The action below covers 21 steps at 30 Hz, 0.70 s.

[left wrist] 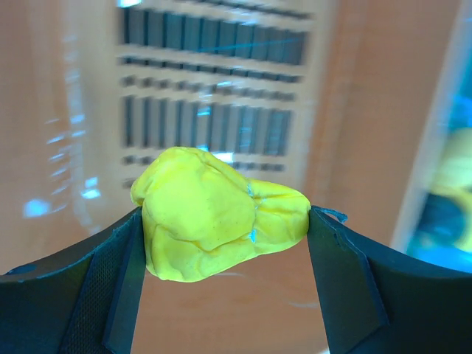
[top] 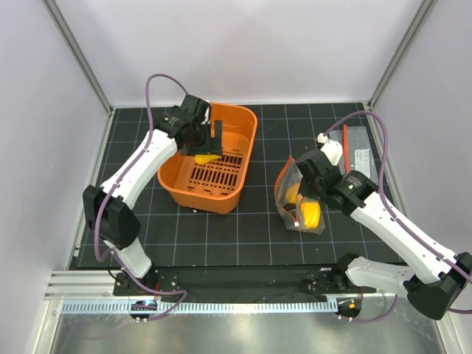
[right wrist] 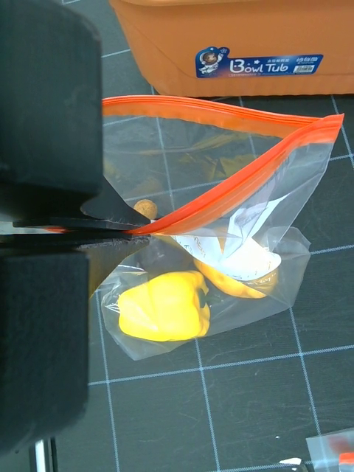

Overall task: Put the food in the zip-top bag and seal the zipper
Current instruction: Place the fake fruit in the zipper food storage bag.

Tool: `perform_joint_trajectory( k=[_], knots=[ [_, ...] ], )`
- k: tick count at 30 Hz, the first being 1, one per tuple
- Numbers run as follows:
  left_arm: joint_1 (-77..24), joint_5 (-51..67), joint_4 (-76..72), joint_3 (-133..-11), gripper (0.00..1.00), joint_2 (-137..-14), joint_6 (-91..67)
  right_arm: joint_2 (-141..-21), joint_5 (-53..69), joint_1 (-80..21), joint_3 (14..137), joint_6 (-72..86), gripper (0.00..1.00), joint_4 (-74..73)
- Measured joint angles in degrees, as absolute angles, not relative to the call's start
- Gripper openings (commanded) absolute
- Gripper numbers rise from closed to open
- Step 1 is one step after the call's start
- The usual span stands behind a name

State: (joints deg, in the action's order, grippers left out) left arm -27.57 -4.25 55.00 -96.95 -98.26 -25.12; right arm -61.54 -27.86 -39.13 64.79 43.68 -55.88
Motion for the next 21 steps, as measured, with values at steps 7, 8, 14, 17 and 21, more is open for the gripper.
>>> perform_joint_trajectory(
  k=[7, 8, 14, 17, 21],
  knots=[
    [-30.48, 8.05, 48.69, -99.26, 0.33, -97.43, -30.15, -61.91, -27.86, -38.98, 64.79, 43.64, 0.01, -55.29],
    [-31.35, 9.72, 47.75, -99.77, 0.33, -97.43, -31.03, -61.89, -27.86, -38.92, 64.79, 43.64, 0.01, -55.29],
    [-38.39, 17.54, 39.99, -101.95, 0.33, -97.89, -36.86, -61.65, -27.07, -38.35, 64.79, 43.68, 0.01, -54.81],
    [-42.04, 20.99, 34.06, -101.67, 0.33, -99.33, -40.93, -61.28, -26.35, -37.58, 64.79, 43.77, 0.01, -54.28],
    [-44.53, 25.76, 26.89, -100.12, 0.32, -101.69, -46.3, -60.27, -24.49, -35.2, 64.71, 44.12, 0.01, -53.69]
  ],
)
